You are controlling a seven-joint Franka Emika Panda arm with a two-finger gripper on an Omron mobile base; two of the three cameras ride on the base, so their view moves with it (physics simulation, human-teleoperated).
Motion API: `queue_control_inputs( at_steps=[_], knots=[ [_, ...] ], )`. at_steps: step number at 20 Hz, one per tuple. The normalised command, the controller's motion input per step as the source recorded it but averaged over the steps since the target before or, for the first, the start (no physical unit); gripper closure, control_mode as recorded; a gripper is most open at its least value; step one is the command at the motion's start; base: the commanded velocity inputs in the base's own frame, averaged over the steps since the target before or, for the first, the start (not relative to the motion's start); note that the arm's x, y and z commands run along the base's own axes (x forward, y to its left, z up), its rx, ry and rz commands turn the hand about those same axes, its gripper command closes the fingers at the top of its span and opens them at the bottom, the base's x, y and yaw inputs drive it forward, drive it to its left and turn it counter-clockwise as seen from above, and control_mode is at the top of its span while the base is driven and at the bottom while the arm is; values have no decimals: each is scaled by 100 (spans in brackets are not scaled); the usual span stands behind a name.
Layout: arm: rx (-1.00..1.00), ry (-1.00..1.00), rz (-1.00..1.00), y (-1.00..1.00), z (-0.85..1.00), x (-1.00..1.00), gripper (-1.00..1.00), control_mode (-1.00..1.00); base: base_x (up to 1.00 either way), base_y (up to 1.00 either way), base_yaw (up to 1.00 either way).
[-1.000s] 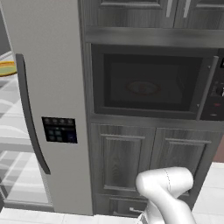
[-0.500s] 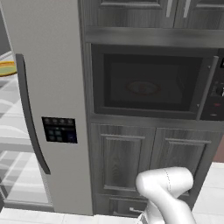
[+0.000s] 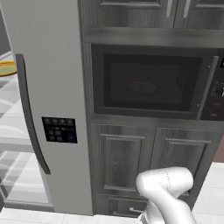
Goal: Transport the steak from the fridge to the microwave and turn on the microwave.
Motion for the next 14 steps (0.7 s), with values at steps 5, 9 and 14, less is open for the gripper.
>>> queue_control_inputs(
  at_steps=[5,9,14],
  knots=[
    [0,-6,0,-6,-11,18,100,-100,0,0,0],
    [0,-4,0,-5,-7,30,100,-100,0,0,0],
    [0,-5,0,-7,-1,31,100,-100,0,0,0]
  ],
)
